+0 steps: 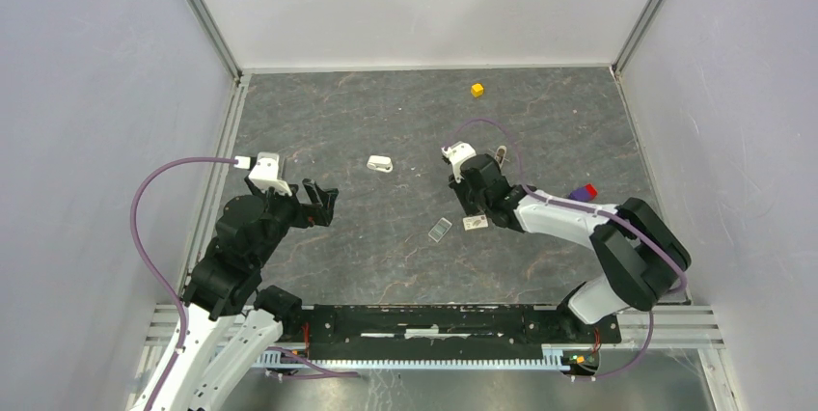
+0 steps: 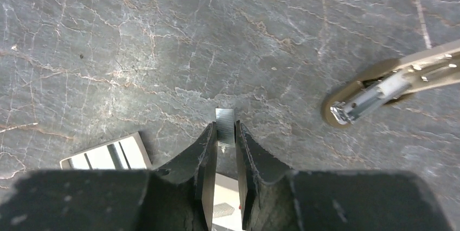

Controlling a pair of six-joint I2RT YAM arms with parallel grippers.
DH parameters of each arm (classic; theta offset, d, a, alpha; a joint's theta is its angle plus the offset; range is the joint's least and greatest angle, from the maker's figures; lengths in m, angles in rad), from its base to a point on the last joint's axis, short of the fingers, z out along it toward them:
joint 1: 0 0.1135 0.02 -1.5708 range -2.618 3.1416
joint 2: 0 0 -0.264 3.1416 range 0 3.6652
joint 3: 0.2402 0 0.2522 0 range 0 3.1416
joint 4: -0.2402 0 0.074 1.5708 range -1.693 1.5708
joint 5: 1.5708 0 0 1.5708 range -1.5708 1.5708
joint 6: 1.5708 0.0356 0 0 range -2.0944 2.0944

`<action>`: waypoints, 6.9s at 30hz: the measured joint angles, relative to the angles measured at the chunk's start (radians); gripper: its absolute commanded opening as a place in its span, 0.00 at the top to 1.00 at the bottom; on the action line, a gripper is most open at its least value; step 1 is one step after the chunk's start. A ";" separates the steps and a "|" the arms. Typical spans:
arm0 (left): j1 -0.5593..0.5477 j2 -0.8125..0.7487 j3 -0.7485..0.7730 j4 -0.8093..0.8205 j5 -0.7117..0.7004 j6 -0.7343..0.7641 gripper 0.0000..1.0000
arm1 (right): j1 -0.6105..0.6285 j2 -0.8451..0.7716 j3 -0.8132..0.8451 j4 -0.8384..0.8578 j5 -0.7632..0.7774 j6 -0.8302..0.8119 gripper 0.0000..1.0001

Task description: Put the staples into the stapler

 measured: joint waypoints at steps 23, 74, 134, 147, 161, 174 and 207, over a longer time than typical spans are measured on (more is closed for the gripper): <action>0.000 0.006 0.000 0.000 0.000 0.000 0.00 | -0.052 0.124 0.021 0.027 -0.075 0.031 0.67; 0.000 0.013 0.000 0.000 -0.001 0.000 0.00 | -0.144 0.187 0.119 0.053 0.081 0.075 0.81; 0.000 0.019 0.000 0.000 -0.003 0.000 0.00 | -0.272 0.044 0.058 0.066 0.141 0.154 0.80; 0.000 0.019 0.000 0.000 -0.004 0.000 0.00 | -0.285 0.044 0.029 0.111 0.142 0.209 0.80; 0.000 0.003 0.000 0.000 -0.004 0.000 0.00 | -0.285 0.044 -0.002 0.135 0.140 0.243 0.80; 0.000 -0.005 0.000 0.000 -0.003 0.000 0.00 | -0.285 0.044 -0.011 0.161 0.140 0.259 0.79; 0.000 -0.004 0.000 0.000 -0.003 0.000 0.00 | -0.285 0.056 -0.028 0.192 0.140 0.277 0.79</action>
